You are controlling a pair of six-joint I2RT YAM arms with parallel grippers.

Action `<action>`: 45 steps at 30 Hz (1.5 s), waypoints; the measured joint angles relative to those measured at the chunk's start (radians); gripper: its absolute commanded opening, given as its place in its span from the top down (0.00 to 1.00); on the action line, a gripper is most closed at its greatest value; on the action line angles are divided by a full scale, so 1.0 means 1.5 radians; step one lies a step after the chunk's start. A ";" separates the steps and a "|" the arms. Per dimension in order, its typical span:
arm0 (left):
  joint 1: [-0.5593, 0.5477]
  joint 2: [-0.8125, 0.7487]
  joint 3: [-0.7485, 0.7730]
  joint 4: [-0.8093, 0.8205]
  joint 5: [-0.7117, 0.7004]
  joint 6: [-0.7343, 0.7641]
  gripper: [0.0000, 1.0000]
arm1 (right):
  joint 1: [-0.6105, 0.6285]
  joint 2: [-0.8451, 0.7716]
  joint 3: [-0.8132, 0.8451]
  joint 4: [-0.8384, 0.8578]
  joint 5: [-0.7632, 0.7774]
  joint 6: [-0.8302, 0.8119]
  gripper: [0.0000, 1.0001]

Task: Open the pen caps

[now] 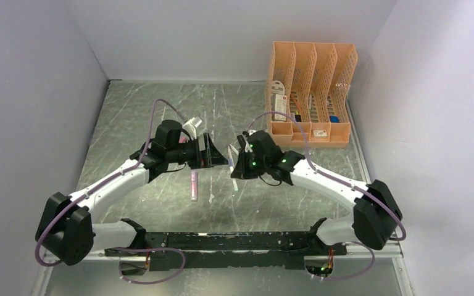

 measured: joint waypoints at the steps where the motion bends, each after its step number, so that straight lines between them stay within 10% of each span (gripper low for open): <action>1: 0.000 -0.005 -0.004 0.026 0.009 -0.016 0.00 | -0.009 -0.016 0.000 0.022 -0.024 0.001 0.96; 15: -0.011 0.009 -0.007 0.156 0.028 -0.089 0.12 | -0.054 -0.046 -0.001 0.139 -0.184 0.022 0.96; 26: -0.016 0.034 -0.007 0.179 0.024 -0.100 0.55 | -0.082 -0.061 -0.002 0.154 -0.208 0.029 0.96; 31: -0.017 0.052 -0.007 0.187 0.020 -0.105 0.92 | -0.084 -0.060 -0.002 0.160 -0.216 0.028 0.96; 39: -0.019 0.062 -0.007 0.205 0.020 -0.111 0.93 | -0.086 -0.055 -0.002 0.160 -0.217 0.028 0.56; 45: -0.019 0.065 -0.015 0.222 0.018 -0.127 0.93 | -0.086 -0.018 0.008 0.162 -0.217 0.024 0.74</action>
